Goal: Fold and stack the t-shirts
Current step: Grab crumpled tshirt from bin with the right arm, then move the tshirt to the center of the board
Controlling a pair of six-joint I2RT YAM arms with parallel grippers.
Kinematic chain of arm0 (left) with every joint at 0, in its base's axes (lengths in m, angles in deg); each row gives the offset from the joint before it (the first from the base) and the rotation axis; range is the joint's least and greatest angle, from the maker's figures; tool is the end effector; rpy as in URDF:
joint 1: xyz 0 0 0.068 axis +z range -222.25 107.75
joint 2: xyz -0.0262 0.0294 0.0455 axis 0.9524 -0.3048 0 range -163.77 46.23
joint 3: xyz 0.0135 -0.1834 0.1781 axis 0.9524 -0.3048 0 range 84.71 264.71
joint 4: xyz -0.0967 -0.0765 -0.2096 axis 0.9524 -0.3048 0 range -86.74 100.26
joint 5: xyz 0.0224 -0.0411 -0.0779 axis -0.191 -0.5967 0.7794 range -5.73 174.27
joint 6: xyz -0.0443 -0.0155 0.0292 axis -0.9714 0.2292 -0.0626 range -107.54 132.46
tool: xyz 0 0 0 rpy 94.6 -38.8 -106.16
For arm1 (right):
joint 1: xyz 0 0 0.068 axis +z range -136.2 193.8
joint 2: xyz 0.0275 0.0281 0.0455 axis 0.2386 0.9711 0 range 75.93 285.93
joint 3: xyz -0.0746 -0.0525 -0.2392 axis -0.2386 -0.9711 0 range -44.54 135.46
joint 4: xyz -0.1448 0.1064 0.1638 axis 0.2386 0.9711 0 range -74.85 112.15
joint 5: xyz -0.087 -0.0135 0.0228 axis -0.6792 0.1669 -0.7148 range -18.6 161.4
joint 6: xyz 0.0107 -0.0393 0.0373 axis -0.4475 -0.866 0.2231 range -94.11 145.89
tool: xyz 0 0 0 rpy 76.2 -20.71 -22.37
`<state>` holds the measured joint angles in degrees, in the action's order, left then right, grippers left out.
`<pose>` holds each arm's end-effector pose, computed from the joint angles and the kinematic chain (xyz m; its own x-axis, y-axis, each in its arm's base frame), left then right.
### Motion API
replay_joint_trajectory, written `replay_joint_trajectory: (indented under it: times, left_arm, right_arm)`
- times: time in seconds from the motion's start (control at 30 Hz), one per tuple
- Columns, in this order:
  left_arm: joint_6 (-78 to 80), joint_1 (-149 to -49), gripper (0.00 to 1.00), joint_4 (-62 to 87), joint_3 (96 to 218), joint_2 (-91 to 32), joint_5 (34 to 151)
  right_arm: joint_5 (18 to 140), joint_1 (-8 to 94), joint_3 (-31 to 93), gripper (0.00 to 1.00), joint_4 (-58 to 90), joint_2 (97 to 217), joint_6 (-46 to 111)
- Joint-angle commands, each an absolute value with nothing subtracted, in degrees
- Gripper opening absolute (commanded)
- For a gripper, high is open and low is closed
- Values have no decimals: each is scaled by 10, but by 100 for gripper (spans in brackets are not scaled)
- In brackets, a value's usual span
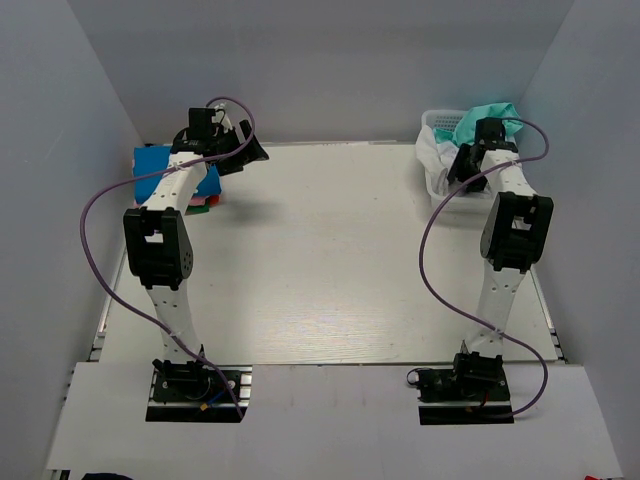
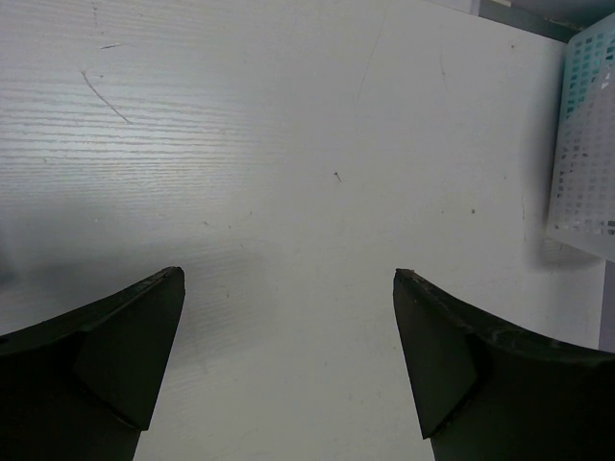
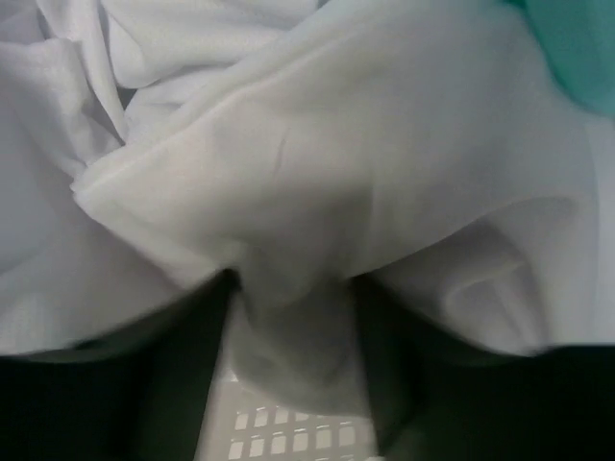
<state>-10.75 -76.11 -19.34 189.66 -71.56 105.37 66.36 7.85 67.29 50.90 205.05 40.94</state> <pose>0.4467 -0.0436 0.2664 -0.7481 -0.3180 -0.5824 0.0359 0.8570 -0.5140 0.4727 -0.0527 0.2061 -0.7269 0.3359 -0.5989 0.3569 0.9300 0.0884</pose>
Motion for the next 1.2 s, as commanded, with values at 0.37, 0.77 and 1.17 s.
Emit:
replay_joint_trajectory:
  times: [0.37, 0.77, 1.17]
  left_arm:
    - [-101, -759, 100, -195, 1903, -698, 1052]
    - [-90, -759, 100, -179, 1892, -664, 1052]
    - [-59, -759, 100, -212, 1808, -528, 992]
  right_arm:
    - [638, 76, 738, 0, 370, 1949, 392]
    - [932, 88, 838, 0, 302, 1802, 382]
    - [1247, 270, 827, 0, 202, 1774, 445]
